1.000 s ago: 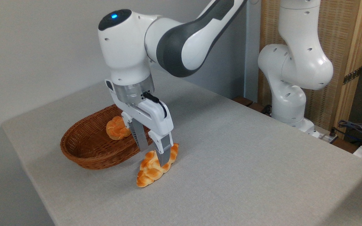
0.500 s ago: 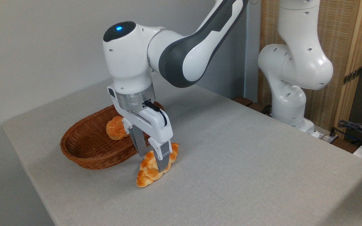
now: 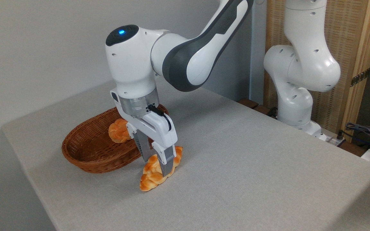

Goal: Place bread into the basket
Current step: 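Lower the gripper and close it around the braided loaf, then lift the braided loaf and carry it over the basket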

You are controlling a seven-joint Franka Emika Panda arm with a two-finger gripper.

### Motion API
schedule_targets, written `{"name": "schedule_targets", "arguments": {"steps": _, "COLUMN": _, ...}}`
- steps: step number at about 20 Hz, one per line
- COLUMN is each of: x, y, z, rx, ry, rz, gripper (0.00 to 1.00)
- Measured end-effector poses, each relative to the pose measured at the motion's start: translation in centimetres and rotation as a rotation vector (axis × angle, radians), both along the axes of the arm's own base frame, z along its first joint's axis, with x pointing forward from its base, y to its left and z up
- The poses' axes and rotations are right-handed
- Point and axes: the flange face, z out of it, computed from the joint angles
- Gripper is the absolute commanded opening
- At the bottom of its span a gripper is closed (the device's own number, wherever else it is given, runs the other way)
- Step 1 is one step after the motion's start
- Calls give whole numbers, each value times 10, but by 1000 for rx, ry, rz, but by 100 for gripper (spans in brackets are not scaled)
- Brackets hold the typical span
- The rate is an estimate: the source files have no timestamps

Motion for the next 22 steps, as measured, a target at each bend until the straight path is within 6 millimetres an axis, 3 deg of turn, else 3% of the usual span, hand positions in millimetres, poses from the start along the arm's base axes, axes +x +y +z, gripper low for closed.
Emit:
{"name": "schedule_targets", "arguments": {"steps": 17, "x": 0, "y": 1, "z": 3, "rx": -1, "ry": -7, "rz": 2, "gripper": 27}}
{"name": "schedule_targets", "arguments": {"steps": 20, "x": 2, "y": 3, "z": 14, "rx": -3, "ry": -31, "rz": 6, "gripper": 29}}
{"name": "schedule_targets", "arguments": {"steps": 22, "x": 2, "y": 3, "z": 34, "rx": -6, "ry": -69, "rz": -1, "gripper": 32}}
